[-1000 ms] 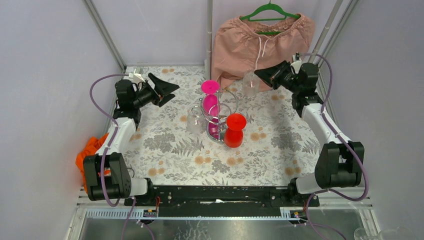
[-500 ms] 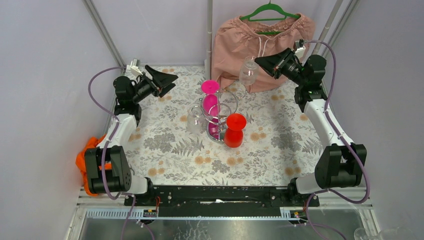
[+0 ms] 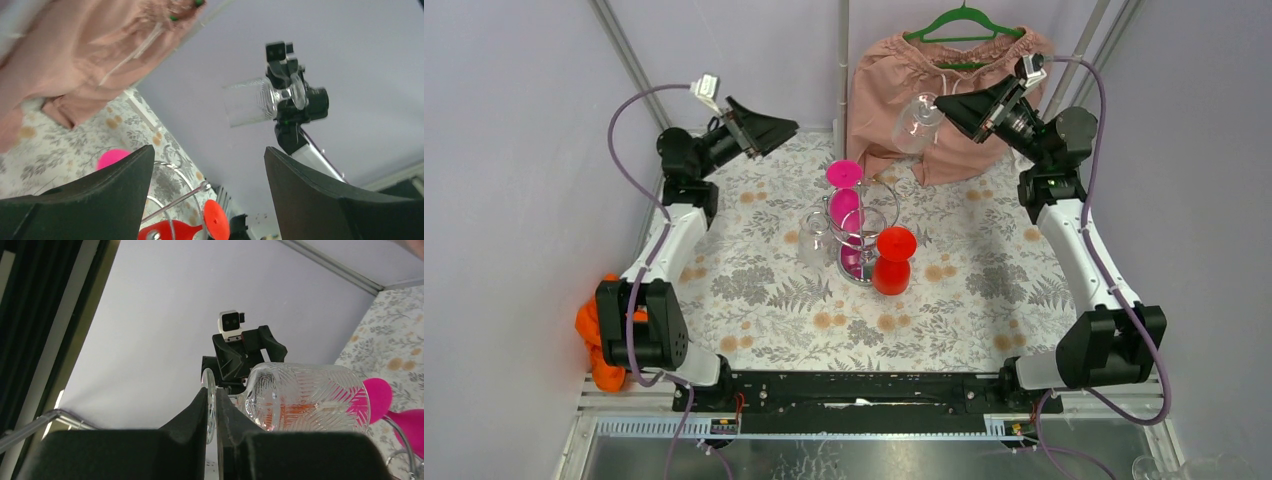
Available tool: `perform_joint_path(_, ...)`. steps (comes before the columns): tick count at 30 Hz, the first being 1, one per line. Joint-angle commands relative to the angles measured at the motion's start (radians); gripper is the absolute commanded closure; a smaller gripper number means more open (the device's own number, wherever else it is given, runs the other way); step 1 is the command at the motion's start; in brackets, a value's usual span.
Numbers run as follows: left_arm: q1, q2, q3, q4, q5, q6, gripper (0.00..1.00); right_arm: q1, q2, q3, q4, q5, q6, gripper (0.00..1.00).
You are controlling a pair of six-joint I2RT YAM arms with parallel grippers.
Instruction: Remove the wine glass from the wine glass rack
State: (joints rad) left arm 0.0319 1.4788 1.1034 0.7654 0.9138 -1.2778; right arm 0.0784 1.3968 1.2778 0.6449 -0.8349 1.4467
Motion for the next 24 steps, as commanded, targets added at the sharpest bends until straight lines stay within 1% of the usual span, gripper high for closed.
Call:
perform_joint_path(1,-0.116,0.001,0.134,-0.101,0.023,0.153,0.12,0.044,-0.033,0.086,0.137,-0.023,0.060,1.00)
perform_joint_path(4,-0.164,0.012,0.173,-0.093,0.017,0.146,0.12,0.085,-0.016,0.109,0.159,-0.022,0.077,1.00)
perform_joint_path(7,-0.197,0.038,0.187,-0.016,0.027,0.093,0.12,0.109,-0.009,0.126,0.183,-0.014,0.089,1.00)
perform_joint_path(10,-0.230,0.057,0.184,0.050,0.034,0.048,0.12,0.128,-0.003,0.133,0.198,-0.009,0.099,1.00)
perform_joint_path(19,-0.296,0.071,0.173,0.142,0.025,0.006,0.12,0.165,0.023,0.124,0.274,0.005,0.148,1.00)
perform_joint_path(24,-0.313,0.050,0.152,0.232,0.019,-0.053,0.12,0.183,0.061,0.105,0.410,0.025,0.219,1.00)
